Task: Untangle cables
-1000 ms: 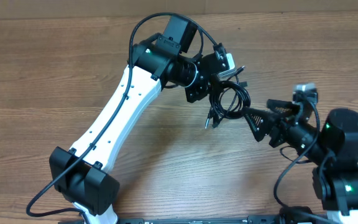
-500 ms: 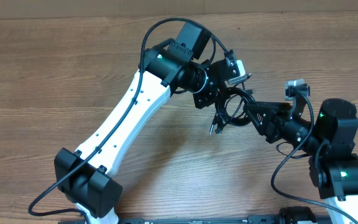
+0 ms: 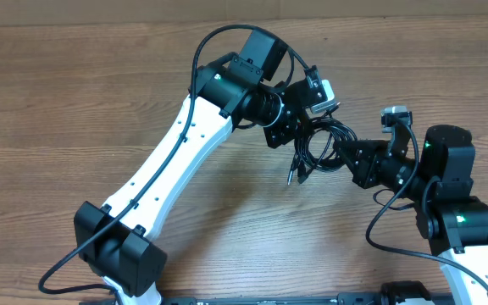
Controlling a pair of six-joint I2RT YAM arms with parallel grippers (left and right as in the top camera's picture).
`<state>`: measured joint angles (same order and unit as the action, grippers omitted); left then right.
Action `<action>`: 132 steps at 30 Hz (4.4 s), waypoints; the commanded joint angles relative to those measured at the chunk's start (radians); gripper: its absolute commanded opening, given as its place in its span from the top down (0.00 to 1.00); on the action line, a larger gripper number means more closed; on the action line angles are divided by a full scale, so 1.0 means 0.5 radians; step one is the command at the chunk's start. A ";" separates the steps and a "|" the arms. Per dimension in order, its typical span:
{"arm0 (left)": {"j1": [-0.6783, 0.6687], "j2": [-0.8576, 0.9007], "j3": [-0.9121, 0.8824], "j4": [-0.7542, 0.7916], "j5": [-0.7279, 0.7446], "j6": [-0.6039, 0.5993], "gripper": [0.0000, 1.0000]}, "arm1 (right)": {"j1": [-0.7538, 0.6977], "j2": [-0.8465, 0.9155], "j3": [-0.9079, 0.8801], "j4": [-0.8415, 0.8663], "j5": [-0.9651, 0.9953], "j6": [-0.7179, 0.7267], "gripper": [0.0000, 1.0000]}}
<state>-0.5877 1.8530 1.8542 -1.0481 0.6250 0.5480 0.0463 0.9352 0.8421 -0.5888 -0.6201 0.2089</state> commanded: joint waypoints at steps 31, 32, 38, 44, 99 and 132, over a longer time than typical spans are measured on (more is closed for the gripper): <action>0.285 -0.072 0.057 0.102 0.342 -0.626 0.96 | -0.006 -0.100 0.043 0.163 0.054 0.174 0.96; 0.285 -0.072 0.057 0.095 0.386 -0.562 0.96 | -0.006 -0.100 0.043 0.175 0.072 0.201 0.97; 0.285 -0.072 0.057 -0.013 0.631 -0.163 0.96 | -0.006 -0.100 0.043 0.212 0.131 0.271 0.96; 0.285 -0.072 0.057 -0.132 0.629 0.006 0.96 | -0.007 -0.100 0.043 0.252 0.140 0.294 0.96; 0.327 -0.072 0.057 0.491 0.495 -0.922 0.96 | -0.150 -0.099 0.043 0.285 -0.122 -0.198 0.30; 0.138 -0.072 0.057 0.604 0.757 -0.851 0.96 | -0.150 0.014 0.043 0.081 -0.105 -0.785 0.97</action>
<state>-0.5194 1.8526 1.8595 -0.7525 0.9630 0.1524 -0.0257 0.9394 0.8619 -0.5510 -0.6552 -0.1833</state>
